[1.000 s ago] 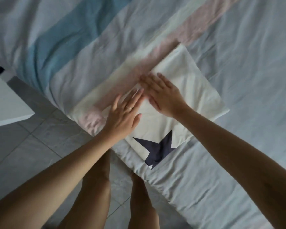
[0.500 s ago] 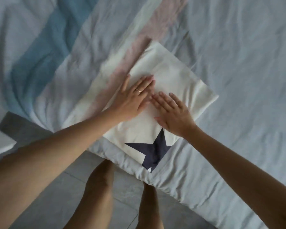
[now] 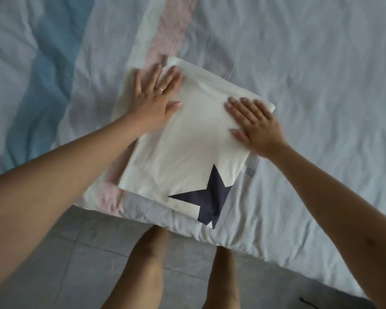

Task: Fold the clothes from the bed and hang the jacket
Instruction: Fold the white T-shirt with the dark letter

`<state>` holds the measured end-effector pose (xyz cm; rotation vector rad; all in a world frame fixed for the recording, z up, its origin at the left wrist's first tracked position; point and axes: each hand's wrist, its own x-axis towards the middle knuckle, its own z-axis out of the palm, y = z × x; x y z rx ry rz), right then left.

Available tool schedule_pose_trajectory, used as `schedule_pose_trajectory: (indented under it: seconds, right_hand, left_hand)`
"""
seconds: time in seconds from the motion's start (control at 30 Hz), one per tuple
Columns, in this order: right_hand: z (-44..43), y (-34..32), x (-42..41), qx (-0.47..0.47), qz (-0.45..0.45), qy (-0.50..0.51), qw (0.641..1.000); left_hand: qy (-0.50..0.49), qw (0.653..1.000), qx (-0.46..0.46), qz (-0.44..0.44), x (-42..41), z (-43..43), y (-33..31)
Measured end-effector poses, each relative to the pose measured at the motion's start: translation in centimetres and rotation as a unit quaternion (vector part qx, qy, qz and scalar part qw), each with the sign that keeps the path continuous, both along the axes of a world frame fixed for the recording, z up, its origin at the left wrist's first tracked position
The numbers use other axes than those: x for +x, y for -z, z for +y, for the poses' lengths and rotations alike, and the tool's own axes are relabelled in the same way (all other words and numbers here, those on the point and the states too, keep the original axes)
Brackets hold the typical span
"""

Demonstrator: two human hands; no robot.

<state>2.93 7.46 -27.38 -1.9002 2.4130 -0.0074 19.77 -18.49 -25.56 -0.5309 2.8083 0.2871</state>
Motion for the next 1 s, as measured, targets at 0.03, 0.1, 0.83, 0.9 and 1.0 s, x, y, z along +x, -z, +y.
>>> schedule_pose_trajectory:
  seconds: [0.03,0.1,0.83,0.9,1.0]
  right_hand:
    - [0.2,0.0,-0.9,-0.004,-0.024,0.092,0.995]
    - [0.4,-0.7,-2.1,-0.004,-0.110,0.298,0.948]
    - [-4.8,-3.7,7.8,-0.149,-0.100,0.296,0.938]
    - [-3.0,-1.8,9.3,-0.040,-0.055,0.104,0.992]
    - [0.8,-0.7,6.4,0.046,-0.047,0.211,0.975]
  left_hand:
    - [-0.002,1.000,-0.002,-0.008,0.0,-0.7,0.1]
    - [-0.001,1.000,-0.008,-0.007,-0.2,-1.3,0.4]
    - [0.005,0.982,0.046,0.186,0.9,7.2,-2.0]
    - [0.088,0.989,0.038,0.115,5.2,10.8,-1.0]
    - [0.229,0.973,-0.004,0.013,13.3,14.5,0.8]
